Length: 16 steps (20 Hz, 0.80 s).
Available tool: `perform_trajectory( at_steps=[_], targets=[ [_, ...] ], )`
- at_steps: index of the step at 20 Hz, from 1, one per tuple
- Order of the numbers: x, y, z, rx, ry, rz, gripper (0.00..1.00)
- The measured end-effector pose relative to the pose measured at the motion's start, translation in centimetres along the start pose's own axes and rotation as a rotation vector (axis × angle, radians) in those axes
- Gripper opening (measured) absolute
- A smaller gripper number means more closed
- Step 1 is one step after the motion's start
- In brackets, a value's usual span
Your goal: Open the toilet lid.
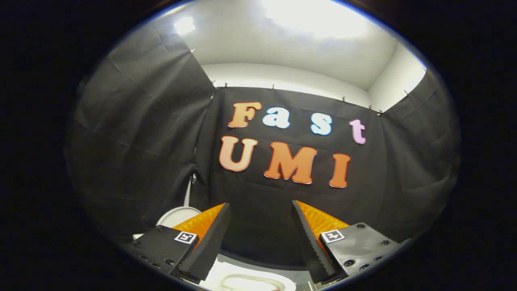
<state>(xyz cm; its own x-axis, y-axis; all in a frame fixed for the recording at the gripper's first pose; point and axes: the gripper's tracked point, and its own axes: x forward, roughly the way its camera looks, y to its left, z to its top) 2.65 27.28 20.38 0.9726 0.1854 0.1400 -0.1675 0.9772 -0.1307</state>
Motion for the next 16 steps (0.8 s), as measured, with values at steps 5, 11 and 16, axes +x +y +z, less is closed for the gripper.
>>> perform_trajectory(
  at_steps=[5, 11, 16],
  targets=[
    [-6.1, -7.0, -9.3, 0.018, 0.121, -0.068, 0.96],
    [-9.8, -9.6, -15.3, 0.031, 0.175, -0.097, 0.96],
    [-12.0, -10.1, -17.0, 0.07, 0.142, -0.148, 0.96]
  ],
)
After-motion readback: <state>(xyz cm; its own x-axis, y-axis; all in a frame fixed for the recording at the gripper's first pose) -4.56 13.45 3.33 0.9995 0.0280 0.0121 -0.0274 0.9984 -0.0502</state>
